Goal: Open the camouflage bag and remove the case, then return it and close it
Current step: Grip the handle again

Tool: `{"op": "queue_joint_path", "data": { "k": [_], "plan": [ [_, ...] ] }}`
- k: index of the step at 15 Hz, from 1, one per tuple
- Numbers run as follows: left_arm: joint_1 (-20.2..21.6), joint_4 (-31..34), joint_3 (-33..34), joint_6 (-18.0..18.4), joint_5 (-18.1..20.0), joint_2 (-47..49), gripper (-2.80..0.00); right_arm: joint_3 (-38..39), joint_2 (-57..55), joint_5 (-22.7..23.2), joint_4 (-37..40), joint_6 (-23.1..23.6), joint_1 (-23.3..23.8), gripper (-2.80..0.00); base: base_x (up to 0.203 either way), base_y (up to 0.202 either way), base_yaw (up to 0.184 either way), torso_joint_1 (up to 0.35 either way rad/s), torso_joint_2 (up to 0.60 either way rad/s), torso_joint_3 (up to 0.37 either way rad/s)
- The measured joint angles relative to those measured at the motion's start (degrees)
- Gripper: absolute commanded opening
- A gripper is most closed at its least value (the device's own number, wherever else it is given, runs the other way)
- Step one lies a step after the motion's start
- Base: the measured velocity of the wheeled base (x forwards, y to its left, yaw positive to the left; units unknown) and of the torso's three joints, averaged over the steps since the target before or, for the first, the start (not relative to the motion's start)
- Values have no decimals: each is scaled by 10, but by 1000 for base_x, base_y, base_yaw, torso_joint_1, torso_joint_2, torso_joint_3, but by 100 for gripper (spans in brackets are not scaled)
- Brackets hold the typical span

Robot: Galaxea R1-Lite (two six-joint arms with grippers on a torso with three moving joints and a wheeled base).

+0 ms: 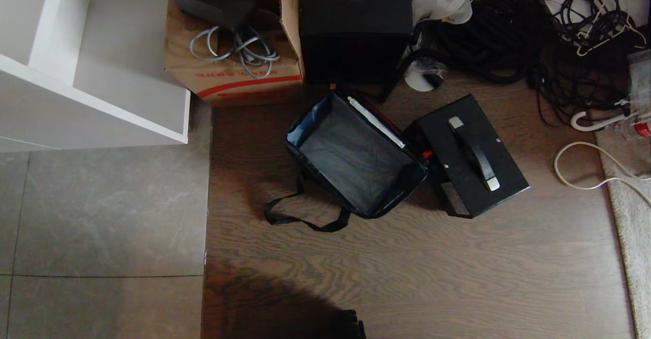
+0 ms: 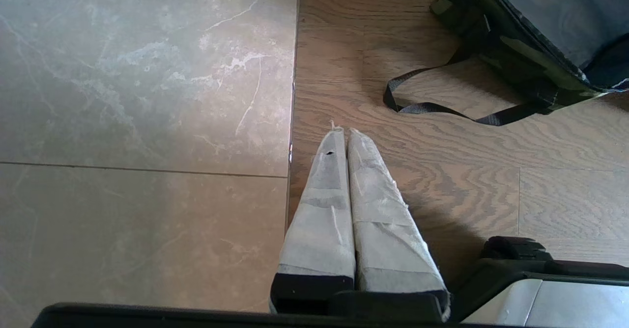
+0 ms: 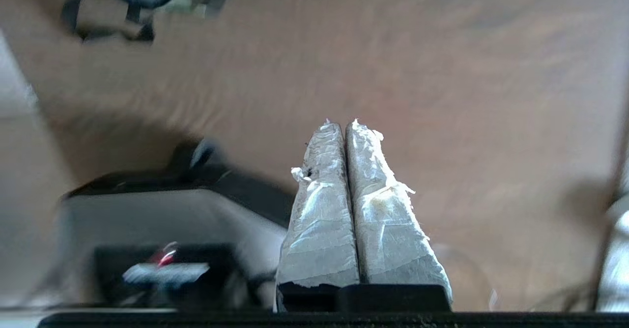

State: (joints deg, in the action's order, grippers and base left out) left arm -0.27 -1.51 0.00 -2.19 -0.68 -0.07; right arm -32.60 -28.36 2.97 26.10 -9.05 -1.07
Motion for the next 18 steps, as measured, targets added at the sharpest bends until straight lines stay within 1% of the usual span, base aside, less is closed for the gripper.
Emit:
{"op": "queue_joint_path", "data": {
  "k": [2,3,6,7,8,9,10,11,12,13,16,17,18],
  "plan": [
    [0,0,0,0,0,0,-280,-49,-147,12,-28,-17,-4,-280,0,0,0,0,0,0],
    [0,0,0,0,0,0,-280,-70,-226,17,-56,-24,-6,-280,0,0,0,0,0,0],
    [0,0,0,0,0,0,-280,-118,-447,25,-182,-45,-15,-280,0,0,0,0,0,0],
    [0,0,0,0,0,0,-280,-131,-520,26,-237,-61,-23,-265,0,0,0,0,0,0],
    [0,0,0,-1,0,0,-280,-144,-583,26,-289,-75,-32,0,0,0,0,0,0,0],
    [0,0,0,0,0,0,-280,-162,-646,23,-345,-86,-42,0,0,0,0,0,0,0],
    [0,0,0,0,0,0,-280,-193,-701,18,-394,-85,-52,0,0,0,0,0,0,0],
    [0,0,0,0,0,0,-280,-231,-743,10,-428,-70,-62,0,0,0,0,0,0,0],
    [0,0,0,0,0,0,-280,-269,-775,-6,-440,-44,-74,0,0,0,0,0,0,0],
    [0,0,0,0,0,0,-280,-298,-796,-24,-429,-15,-90,0,0,0,0,0,0,0],
    [0,0,0,0,0,0,-280,-325,-801,-39,-397,35,-128,0,0,0,0,0,0,0],
    [0,0,0,0,0,0,-280,-326,-797,-49,-393,67,-138,0,0,0,0,0,0,0],
    [0,0,0,0,0,0,-280,-323,-796,-72,-390,104,-143,0,0,0,0,0,0,0]
  ]
}}
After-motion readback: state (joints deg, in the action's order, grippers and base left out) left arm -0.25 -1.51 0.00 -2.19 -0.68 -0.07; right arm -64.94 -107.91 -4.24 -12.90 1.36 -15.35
